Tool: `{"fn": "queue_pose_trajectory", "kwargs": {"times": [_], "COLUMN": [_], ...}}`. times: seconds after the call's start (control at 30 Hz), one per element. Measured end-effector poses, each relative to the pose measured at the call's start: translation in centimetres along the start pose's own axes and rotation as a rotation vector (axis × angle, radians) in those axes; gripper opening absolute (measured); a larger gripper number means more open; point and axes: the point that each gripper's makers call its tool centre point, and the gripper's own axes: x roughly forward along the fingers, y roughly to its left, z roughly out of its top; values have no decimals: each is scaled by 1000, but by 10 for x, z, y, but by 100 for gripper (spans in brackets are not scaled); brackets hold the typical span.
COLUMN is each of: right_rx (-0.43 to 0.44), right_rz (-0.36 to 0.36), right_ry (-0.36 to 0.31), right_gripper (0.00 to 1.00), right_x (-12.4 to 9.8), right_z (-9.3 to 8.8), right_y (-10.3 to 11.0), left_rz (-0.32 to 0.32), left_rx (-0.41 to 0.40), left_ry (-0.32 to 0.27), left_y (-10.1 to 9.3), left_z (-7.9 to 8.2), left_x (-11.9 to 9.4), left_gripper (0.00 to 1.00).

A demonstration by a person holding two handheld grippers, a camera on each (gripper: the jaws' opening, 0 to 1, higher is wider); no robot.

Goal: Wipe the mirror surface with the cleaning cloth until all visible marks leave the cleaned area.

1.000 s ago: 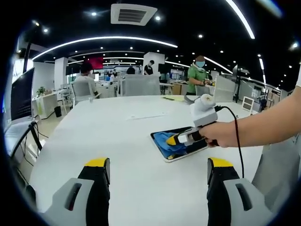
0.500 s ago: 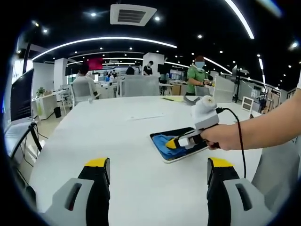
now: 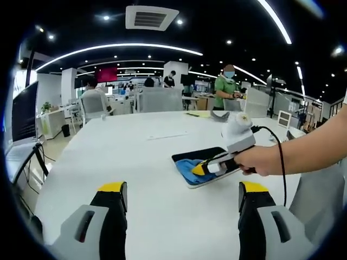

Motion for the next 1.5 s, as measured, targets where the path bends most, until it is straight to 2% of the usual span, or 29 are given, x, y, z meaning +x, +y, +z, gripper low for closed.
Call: {"fn": "queue_pose_trajectory", "kwargs": {"times": [1.07,1.5], "right_rx": [-2,29], "right_rz": [4,-17], "right_ry": [-17,-32], "right_gripper": [2,2], "right_x": [-6,-24], "right_z": [-5,-14], "right_y": [-1,-20], "left_rz": [-20,-28], "left_rx": [19,21], "left_ry": [5,8], "left_y": [-7,-10], "left_z": [3,2], "left_x": [5,8], "left_gripper": [84,84]}}
